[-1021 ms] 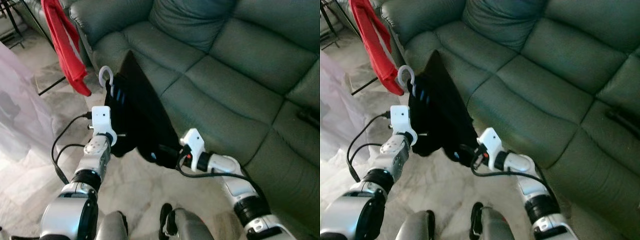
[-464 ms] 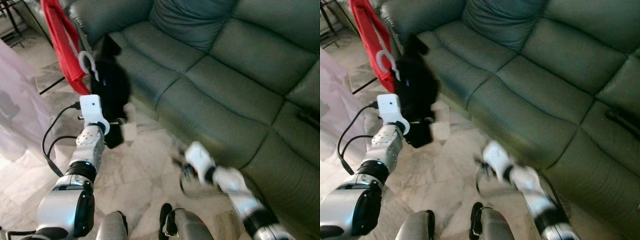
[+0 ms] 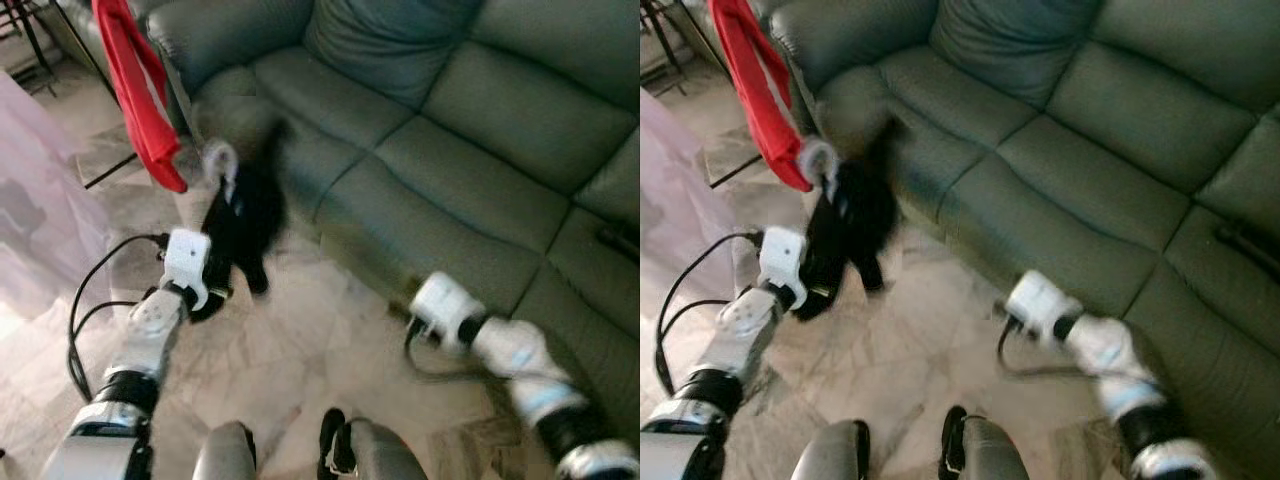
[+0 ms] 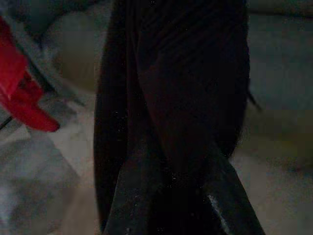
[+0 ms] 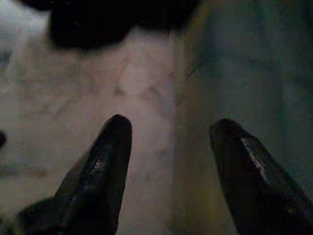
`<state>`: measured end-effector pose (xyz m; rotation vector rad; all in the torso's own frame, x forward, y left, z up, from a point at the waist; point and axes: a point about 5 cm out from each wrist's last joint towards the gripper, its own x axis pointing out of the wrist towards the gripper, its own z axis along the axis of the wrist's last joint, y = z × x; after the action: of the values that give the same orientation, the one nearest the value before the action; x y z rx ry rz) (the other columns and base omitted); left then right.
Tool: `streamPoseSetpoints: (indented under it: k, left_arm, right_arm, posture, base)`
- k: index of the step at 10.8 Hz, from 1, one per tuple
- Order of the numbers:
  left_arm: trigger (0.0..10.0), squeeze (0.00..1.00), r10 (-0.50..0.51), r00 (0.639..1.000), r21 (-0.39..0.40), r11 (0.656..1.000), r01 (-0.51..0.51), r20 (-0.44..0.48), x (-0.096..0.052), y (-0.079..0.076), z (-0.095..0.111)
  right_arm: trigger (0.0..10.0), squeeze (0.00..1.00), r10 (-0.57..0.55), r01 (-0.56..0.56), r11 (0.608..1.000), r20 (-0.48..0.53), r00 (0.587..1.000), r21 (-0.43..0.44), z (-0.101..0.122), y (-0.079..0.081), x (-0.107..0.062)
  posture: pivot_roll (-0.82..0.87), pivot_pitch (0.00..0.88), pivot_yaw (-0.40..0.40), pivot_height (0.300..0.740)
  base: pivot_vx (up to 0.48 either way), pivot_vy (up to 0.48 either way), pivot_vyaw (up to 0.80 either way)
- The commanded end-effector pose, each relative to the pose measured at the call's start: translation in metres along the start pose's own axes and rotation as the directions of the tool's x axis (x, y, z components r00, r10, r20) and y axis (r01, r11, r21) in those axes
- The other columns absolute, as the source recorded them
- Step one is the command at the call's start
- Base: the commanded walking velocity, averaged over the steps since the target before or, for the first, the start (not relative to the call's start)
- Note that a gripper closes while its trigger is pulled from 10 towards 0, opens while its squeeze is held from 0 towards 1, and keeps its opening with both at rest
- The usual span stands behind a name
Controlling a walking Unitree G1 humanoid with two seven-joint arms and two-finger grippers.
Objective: Hang hanger
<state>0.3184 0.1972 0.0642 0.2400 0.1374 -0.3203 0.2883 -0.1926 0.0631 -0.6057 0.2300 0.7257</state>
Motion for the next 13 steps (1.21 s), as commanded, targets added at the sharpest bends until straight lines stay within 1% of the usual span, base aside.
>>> streamPoseSetpoints:
  k: [1,2,3,4,5,6,7,8,9,10,11,12,13]
  left_arm:
    - [0.0,0.0,-0.011,0.999,0.117,0.993,0.007,0.032,-0.004,0.009,0.007]
    - [0.0,0.0,-0.129,0.991,0.163,0.979,0.125,0.015,-0.01,0.006,0.004]
    - [0.0,0.0,-0.213,0.977,0.226,0.953,0.204,0.015,-0.013,0.0,0.004]
    - [0.0,0.0,-0.346,0.938,0.38,0.867,0.324,-0.01,-0.017,-0.013,0.003]
    - [0.0,0.0,-0.424,0.905,0.393,0.828,0.4,-0.028,-0.02,-0.023,0.0]
    - [0.0,0.0,-0.497,0.866,0.42,0.775,0.472,-0.055,-0.023,-0.031,-0.003]
    - [0.0,0.0,-0.584,0.808,0.426,0.711,0.559,-0.085,-0.03,-0.041,-0.007]
    - [0.0,0.0,-0.621,0.775,0.421,0.677,0.604,-0.113,-0.033,-0.045,-0.011]
    - [0.0,0.0,-0.641,0.754,0.431,0.645,0.631,-0.146,-0.037,-0.047,-0.016]
    - [0.0,0.0,-0.653,0.742,0.433,0.632,0.643,-0.15,-0.038,-0.048,-0.017]
    - [0.0,0.0,-0.678,0.728,0.391,0.644,0.657,-0.105,-0.039,-0.052,-0.013]
    - [0.0,0.0,-0.696,0.71,0.403,0.623,0.67,-0.105,-0.039,-0.053,-0.011]
    - [0.0,0.0,-0.706,0.701,0.399,0.616,0.679,-0.102,-0.039,-0.055,-0.009]
  right_arm:
    - [10.0,1.0,0.025,-0.023,0.997,0.024,0.999,-0.077,0.009,-0.007,-0.004]
    - [10.0,1.0,0.118,-0.108,0.988,0.088,0.989,-0.113,0.022,-0.009,-0.008]
    - [10.0,1.0,0.179,-0.165,0.98,0.12,0.977,-0.115,0.027,-0.01,-0.01]
    - [10.0,1.0,0.371,-0.351,0.909,0.052,0.927,-0.223,0.023,-0.002,-0.019]
    - [10.0,1.0,0.466,-0.452,0.858,-0.003,0.885,-0.242,0.021,0.004,-0.022]
    - [10.0,1.0,0.472,-0.455,0.859,0.018,0.881,-0.237,0.029,0.001,-0.021]
    - [10.0,0.0,0.536,-0.528,0.807,-0.049,0.843,-0.264,0.027,-0.005,-0.027]
    - [10.0,0.67,0.547,-0.555,0.773,-0.12,0.829,-0.307,0.022,-0.011,-0.031]
    - [10.0,1.0,0.529,-0.531,0.793,-0.095,0.843,-0.3,0.028,-0.021,-0.028]
    - [10.0,1.0,0.516,-0.519,0.791,-0.105,0.85,-0.324,0.031,-0.028,-0.027]
    - [10.0,0.0,0.487,-0.497,0.803,-0.117,0.865,-0.328,0.036,-0.041,-0.025]
    - [10.0,0.0,0.462,-0.476,0.81,-0.128,0.878,-0.342,0.039,-0.051,-0.023]
    - [10.0,0.0,0.47,-0.483,0.818,-0.121,0.874,-0.313,0.041,-0.056,-0.021]
  posture:
    - [-0.03,0.132,-0.05,0.74]
    - [-0.03,0.131,-0.049,0.74]
    - [-0.03,0.13,-0.05,0.74]
    - [-0.03,0.119,-0.047,0.74]
    - [-0.03,0.118,-0.047,0.74]
    - [-0.03,0.115,-0.047,0.74]
    - [-0.03,0.117,-0.047,0.74]
    - [-0.03,0.117,-0.049,0.74]
    - [-0.03,0.117,-0.052,0.74]
    - [-0.02,0.119,-0.053,0.74]
    - [-0.02,0.121,-0.056,0.74]
    - [-0.02,0.122,-0.055,0.74]
    - [-0.02,0.122,-0.055,0.74]
  base:
    - [0.0,0.0,0.0]
    - [0.0,0.0,0.0]
    - [0.0,0.0,0.0]
    - [0.0,0.0,0.0]
    - [0.0,0.0,0.0]
    - [0.0,0.0,0.0]
    - [0.0,0.0,0.0]
    - [0.0,0.0,0.0]
    - [0.0,0.0,0.0]
    - [0.0,0.0,0.0]
    - [0.0,0.0,0.0]
    - [0.0,0.0,0.0]
    - [0.0,0.0,0.0]
